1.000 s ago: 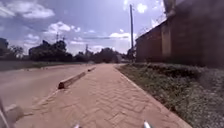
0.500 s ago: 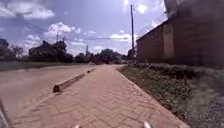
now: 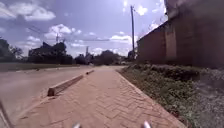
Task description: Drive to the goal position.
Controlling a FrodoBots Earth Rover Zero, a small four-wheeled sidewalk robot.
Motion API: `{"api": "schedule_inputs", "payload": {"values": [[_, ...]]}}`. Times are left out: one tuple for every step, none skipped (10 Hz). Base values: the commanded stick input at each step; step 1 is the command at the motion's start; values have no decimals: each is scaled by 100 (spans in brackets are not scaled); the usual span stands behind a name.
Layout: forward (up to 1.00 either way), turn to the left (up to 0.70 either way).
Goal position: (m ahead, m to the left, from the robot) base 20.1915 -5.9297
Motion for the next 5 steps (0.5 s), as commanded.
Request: {"api": "schedule_inputs", "payload": {"values": [[50,0],[50,0],[50,0],[50,0],[50,0]]}}
